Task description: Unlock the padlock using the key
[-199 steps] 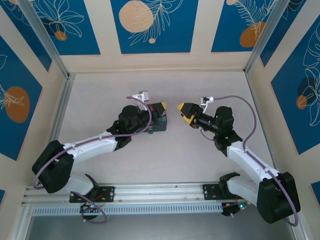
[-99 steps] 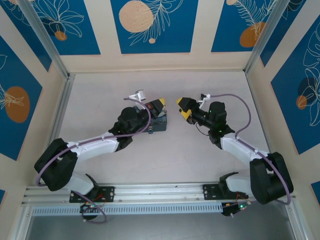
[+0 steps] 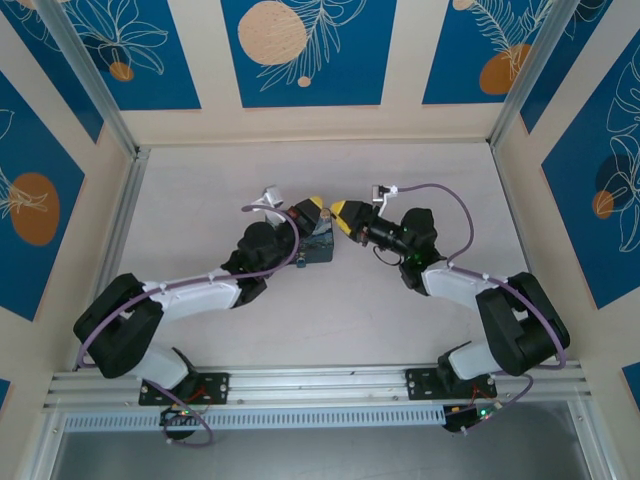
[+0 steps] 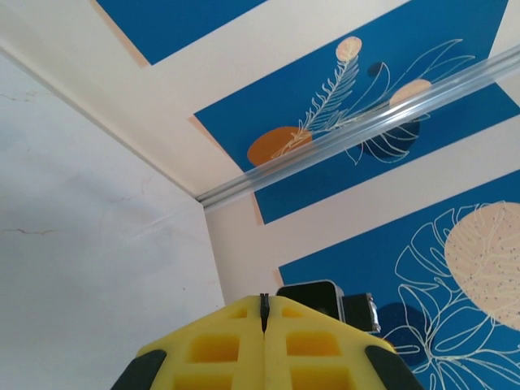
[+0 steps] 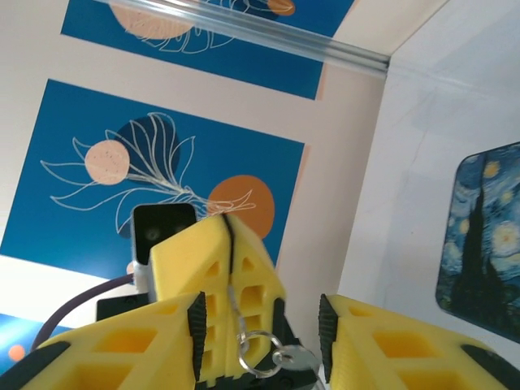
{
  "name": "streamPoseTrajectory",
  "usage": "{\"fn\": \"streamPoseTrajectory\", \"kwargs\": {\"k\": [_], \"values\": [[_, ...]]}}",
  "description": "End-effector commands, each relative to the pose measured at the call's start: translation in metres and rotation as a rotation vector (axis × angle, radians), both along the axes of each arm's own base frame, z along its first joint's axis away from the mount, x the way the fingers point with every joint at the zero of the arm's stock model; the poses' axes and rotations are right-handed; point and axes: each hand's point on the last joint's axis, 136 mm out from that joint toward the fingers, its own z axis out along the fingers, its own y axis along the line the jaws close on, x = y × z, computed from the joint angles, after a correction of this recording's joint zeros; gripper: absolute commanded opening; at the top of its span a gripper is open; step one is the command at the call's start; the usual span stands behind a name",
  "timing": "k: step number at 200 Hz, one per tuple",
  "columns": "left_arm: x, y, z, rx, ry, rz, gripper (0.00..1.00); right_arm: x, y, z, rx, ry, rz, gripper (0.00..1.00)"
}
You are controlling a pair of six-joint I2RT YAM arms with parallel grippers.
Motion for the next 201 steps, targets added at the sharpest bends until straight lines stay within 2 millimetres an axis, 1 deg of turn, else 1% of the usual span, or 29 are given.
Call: {"fn": "streamPoseTrajectory", "kwargs": {"k": [1, 68, 115, 155, 167, 201], "values": [[-0.001, 0.001, 0.004, -0.047, -0.012, 0.023, 0.0, -0.001, 0.005, 0.019, 0.044, -0.064, 0.0, 0.41], [0.0, -0.001, 0.001, -0.057, -0.01, 0.022, 0.0, -0.006, 0.018, 0.016, 0.045, -0.054, 0.021, 0.37], [0.0, 0.0, 0.001, -0.055, -0.011, 0.031, 0.0, -0.008, 0.026, 0.012, 0.045, -0.045, 0.035, 0.3], [-0.001, -0.001, 0.0, -0.052, -0.009, 0.03, 0.0, -0.006, 0.028, 0.01, 0.049, -0.037, 0.032, 0.28], [-0.001, -0.002, -0.001, -0.052, -0.009, 0.029, 0.0, -0.006, 0.028, 0.012, 0.051, -0.041, 0.033, 0.27], [-0.003, 0.001, -0.002, -0.05, -0.006, 0.034, 0.0, -0.001, 0.025, 0.013, 0.055, -0.036, 0.015, 0.27]]}}
